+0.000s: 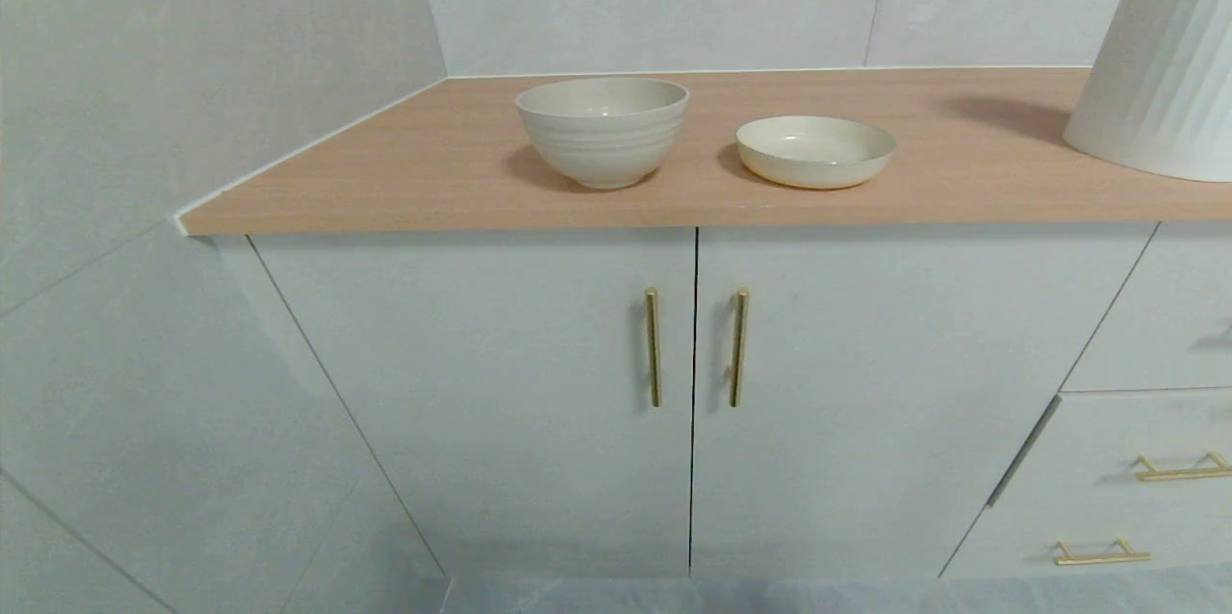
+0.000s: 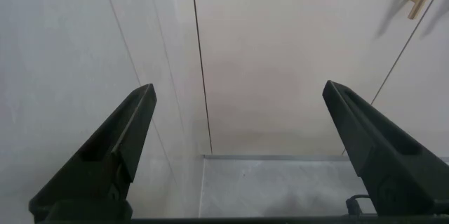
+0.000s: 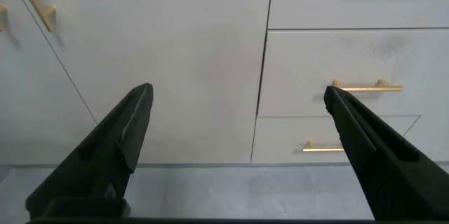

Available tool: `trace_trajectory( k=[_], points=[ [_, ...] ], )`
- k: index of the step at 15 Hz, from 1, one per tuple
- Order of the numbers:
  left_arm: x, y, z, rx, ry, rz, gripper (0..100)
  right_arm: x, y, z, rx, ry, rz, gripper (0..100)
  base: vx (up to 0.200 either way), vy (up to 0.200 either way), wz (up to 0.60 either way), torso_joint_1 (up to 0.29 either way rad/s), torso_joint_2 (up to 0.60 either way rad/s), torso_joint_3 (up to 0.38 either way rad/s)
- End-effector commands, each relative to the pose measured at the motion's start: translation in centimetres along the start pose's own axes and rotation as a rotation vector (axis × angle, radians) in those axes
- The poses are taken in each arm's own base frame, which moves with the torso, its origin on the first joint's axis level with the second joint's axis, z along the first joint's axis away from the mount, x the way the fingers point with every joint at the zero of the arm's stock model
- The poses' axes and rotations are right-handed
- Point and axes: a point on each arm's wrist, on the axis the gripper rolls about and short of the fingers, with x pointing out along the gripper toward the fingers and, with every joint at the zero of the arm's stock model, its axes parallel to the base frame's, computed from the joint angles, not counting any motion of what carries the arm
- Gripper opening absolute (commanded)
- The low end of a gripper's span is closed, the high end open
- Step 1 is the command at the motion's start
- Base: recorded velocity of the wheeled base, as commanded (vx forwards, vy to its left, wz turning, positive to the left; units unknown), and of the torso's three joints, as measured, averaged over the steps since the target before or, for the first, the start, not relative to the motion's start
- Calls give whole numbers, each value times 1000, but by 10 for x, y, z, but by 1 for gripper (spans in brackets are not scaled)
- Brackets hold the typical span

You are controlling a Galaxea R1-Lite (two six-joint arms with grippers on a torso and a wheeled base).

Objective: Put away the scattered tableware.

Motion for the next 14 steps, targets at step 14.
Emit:
trace_trajectory(
  k=[14],
  points=[
    [0,0,0,0,0,1,100,231,109,126,122,455,891,100,0,0,0,0,0,0]
  ],
)
